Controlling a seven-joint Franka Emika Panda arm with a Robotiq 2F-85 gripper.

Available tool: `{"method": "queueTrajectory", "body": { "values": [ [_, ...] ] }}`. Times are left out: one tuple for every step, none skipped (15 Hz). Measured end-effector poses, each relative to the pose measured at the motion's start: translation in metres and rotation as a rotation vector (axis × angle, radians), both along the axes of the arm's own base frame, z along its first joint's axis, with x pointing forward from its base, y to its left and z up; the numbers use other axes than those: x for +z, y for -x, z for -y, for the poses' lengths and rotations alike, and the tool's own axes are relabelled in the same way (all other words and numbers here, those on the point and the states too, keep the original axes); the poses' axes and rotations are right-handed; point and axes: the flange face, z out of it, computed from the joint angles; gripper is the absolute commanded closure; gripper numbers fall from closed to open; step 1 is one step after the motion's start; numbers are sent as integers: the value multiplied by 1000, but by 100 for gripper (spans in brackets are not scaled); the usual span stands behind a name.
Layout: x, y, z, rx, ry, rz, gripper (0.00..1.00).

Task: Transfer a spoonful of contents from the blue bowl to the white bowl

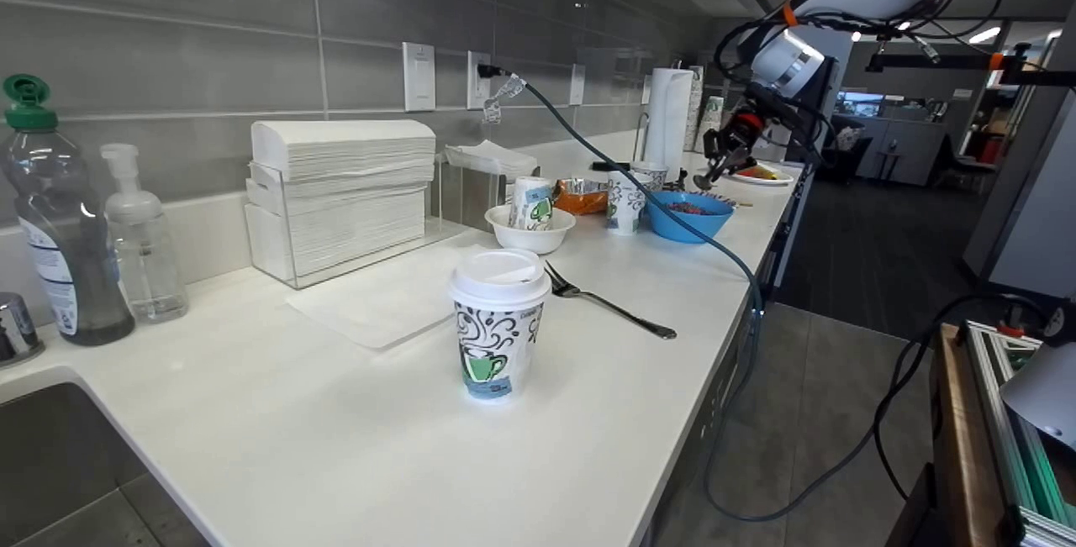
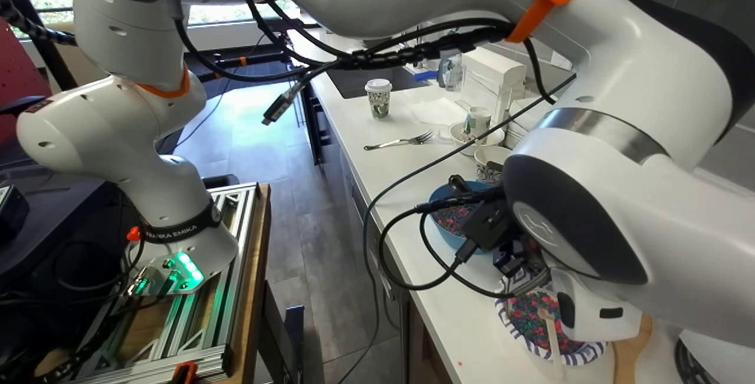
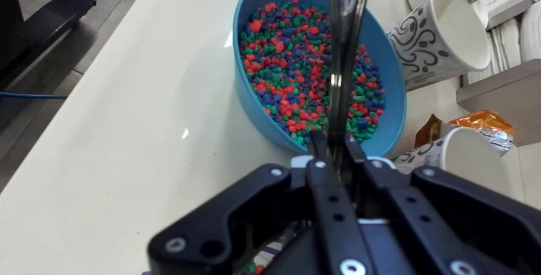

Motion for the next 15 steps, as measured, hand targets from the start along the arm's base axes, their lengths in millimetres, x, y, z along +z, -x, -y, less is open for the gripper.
{"method": "queueTrajectory", "body": {
  "values": [
    [0, 2, 2, -3, -11, 5, 97],
    [0, 4, 4, -4, -22, 11, 97],
    [0, 6, 6, -6, -33, 16, 97],
    [0, 8, 8, -9, -40, 22, 97],
    [0, 10, 9, -9, -49, 29, 97],
    [-1, 11, 11, -9, -60, 36, 97],
    [-1, 13, 13, -10, -66, 43, 97],
    [-1, 15, 16, -14, -73, 51, 97],
    [-1, 17, 19, -19, -82, 59, 97],
    [-1, 19, 21, -25, -91, 70, 97],
    [0, 20, 24, -34, -100, 82, 97],
    [0, 22, 27, -44, -107, 95, 97],
    [1, 23, 30, -52, -115, 108, 97],
    [2, 24, 31, -58, -124, 118, 97],
    [2, 25, 32, -62, -134, 125, 97]
  ]
}}
